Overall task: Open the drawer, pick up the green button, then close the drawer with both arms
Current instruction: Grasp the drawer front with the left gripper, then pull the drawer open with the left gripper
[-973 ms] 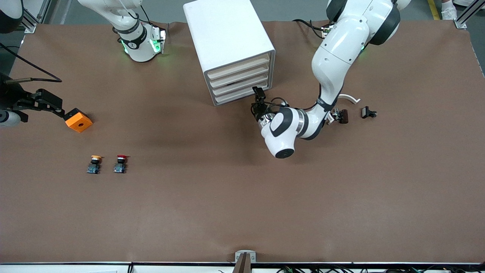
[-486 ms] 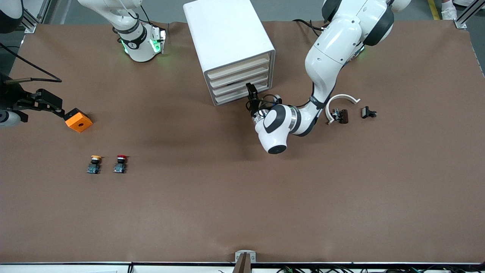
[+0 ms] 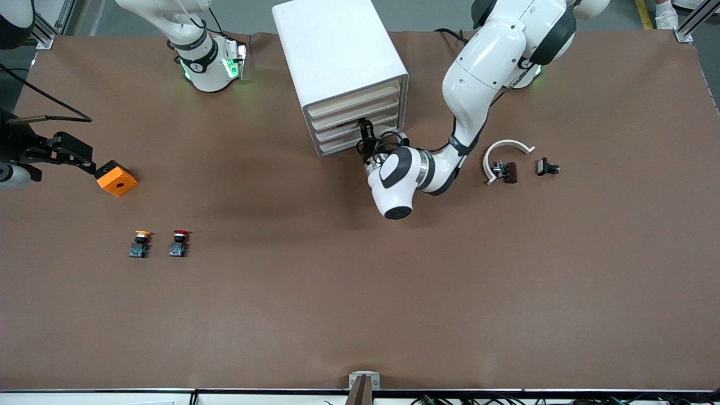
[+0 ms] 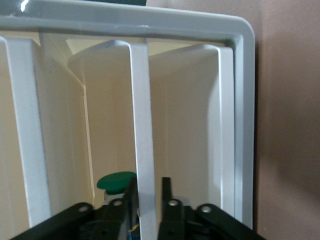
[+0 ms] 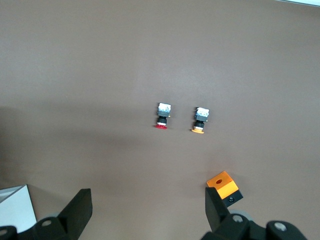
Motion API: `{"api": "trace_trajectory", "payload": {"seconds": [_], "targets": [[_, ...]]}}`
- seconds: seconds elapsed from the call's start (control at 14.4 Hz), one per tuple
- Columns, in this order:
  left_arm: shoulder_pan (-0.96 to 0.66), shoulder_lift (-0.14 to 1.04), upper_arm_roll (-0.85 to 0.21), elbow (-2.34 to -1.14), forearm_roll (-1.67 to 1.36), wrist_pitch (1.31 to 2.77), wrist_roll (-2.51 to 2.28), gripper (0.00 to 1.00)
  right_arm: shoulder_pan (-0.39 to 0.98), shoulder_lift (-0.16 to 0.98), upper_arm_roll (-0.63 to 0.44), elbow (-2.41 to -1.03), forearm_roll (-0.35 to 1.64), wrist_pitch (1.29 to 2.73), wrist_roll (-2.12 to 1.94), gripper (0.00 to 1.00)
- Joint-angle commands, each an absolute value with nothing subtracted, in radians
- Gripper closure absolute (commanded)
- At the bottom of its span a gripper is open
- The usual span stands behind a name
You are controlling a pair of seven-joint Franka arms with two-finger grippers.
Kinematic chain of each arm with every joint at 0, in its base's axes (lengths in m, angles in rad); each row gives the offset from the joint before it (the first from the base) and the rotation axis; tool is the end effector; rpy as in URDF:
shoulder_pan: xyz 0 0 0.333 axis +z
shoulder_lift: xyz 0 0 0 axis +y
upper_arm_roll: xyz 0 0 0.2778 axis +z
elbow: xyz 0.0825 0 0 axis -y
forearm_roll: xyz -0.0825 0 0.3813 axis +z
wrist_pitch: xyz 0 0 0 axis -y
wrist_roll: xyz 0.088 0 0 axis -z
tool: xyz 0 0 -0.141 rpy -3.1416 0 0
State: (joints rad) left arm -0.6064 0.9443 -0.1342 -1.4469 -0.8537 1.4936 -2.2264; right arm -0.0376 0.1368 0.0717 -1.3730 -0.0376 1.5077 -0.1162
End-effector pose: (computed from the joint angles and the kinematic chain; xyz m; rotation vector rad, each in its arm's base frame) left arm 0.3594 -0.4710 0.1001 -1.2547 -1.6799 1.2263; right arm 0.5827 0.0118 0.5616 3.1055 0.2291 -0.0045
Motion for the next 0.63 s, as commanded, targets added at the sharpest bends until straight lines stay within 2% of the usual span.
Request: {"api": "trace_trajectory", "payload": {"seconds": [0.0,0.56], "targets": [[-0.580,0.960,-0.108,-1.430,-0.893,1.483,-2.235,1.00,-0.037,0.140,0.069,-1.361,-0.035,1.505,-0.113,0.00],[-0.417,0.963,-0.086,-1.361,-0.913,1.532,-2.174,1.00,0.011,0.140,0.072,-1.361,-0.026,1.566,-0.106,0.00]]}}
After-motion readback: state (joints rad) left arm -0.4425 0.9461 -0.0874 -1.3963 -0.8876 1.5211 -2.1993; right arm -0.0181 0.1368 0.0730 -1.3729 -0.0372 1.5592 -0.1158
